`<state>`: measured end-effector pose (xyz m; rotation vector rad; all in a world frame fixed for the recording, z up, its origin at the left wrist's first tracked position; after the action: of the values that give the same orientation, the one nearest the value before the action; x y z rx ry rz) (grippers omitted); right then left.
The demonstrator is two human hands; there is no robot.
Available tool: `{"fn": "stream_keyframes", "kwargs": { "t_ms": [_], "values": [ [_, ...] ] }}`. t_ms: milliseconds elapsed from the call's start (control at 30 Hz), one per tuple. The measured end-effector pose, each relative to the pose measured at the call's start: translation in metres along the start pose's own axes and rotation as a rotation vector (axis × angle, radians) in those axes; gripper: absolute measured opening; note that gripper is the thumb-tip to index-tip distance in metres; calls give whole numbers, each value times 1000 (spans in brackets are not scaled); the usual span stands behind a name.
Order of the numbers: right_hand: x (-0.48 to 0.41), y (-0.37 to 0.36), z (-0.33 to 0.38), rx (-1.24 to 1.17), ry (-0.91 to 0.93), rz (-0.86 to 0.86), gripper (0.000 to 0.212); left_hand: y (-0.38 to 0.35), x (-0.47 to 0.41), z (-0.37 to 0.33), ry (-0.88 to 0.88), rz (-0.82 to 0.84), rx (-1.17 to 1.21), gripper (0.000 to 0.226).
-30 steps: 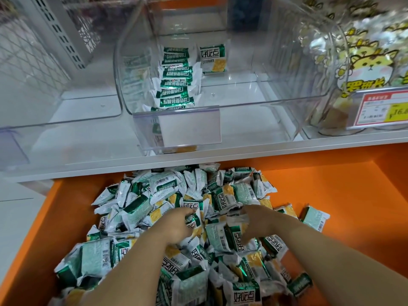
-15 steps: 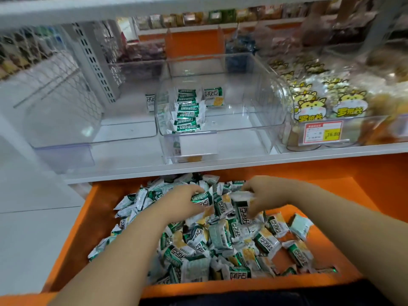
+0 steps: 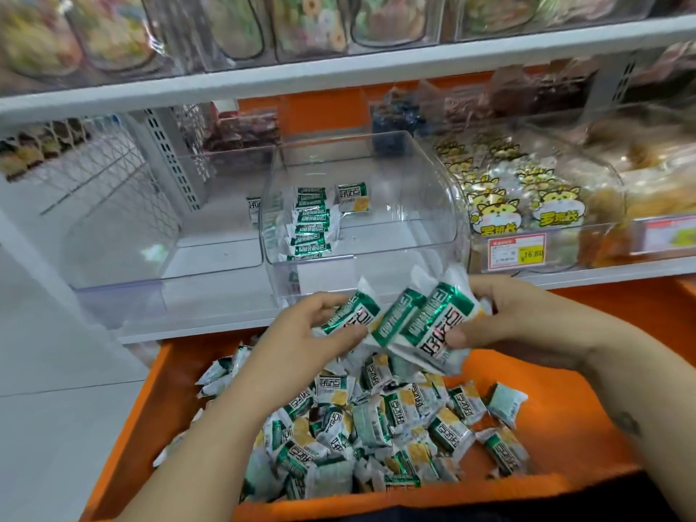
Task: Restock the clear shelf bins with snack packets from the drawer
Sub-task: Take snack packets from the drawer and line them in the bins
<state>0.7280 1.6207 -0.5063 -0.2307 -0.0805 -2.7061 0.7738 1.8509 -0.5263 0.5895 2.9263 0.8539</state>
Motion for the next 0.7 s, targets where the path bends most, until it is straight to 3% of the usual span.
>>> {"fn": "stream_keyframes", "kwargs": {
  "t_ms": [133, 267, 367, 567, 700],
  "values": [
    [-15, 0, -7, -125, 22, -93, 61, -12, -11, 1, 103, -45, 434, 42],
    [-17, -8, -5, -37, 20, -188, 46, -17, -13, -3, 165, -24, 719, 44],
    [-14, -17, -2, 39, 11, -174, 38, -20, -7, -9, 150, 35, 723, 55],
    [-20, -26, -4, -126, 52, -225, 44, -20, -4, -12, -48, 116, 478, 96],
    [-21, -41, -3, 99, 91, -202, 38, -21, 0, -17, -89, 136, 457, 113]
  ]
}}
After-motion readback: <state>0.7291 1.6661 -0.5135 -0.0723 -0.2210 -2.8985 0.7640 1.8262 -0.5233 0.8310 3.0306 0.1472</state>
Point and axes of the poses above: each hand's wrist, its own x-axis away from the middle knuckle, its own y-axis out of the back of the hand, z = x × y, the point moved 2 cm from there along -x, towards the middle knuckle, and after that the axes turned 1 degree about y, right-handed, at the moved point
